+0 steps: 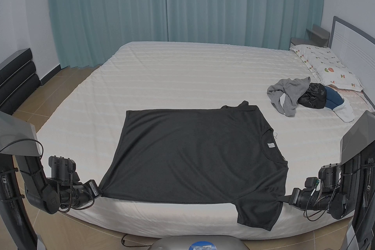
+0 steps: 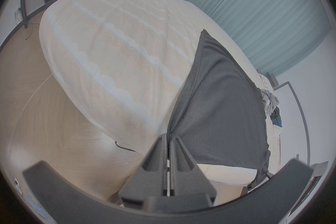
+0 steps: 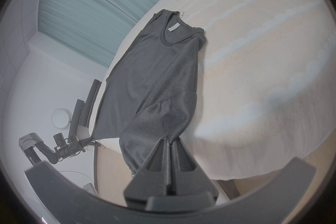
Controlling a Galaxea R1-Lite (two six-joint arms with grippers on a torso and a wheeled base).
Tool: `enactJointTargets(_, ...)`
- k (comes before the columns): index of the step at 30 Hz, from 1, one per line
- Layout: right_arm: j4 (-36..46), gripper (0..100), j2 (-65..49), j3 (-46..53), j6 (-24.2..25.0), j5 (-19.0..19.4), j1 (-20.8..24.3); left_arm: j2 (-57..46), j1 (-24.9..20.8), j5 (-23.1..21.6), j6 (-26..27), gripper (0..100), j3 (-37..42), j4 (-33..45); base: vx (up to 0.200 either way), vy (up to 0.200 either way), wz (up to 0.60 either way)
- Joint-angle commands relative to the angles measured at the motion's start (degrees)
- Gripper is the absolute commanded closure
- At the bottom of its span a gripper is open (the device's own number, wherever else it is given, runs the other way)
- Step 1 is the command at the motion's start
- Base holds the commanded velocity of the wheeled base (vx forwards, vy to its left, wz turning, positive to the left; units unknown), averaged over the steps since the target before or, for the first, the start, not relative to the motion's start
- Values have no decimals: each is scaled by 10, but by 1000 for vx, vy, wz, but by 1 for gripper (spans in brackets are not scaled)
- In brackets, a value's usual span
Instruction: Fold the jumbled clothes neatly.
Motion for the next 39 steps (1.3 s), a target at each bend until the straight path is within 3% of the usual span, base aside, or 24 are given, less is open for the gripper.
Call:
enactJointTargets(1,-5,100,-21,13,0,1,-1,-8,3,0,5,100,5,0,0,0,0)
enactJointTargets(14,39,100,-69,29,-9,1,-30,-37,5,1,23,100,22,0,0,0,0)
enactJointTargets(20,153,100,-112,29,-72,2,-33,-41,6,1,56,100,41,-2,0,0,0)
enactJointTargets(31,311,100,-231,29,-115,3,-39,-40,6,1,122,100,78,-8,0,0,0)
enactJointTargets(32,360,100,-257,29,-141,2,-41,-41,7,2,137,100,85,-9,0,0,0)
enactJointTargets(39,404,100,-274,29,-177,2,-47,-50,8,2,202,100,123,-9,0,0,0)
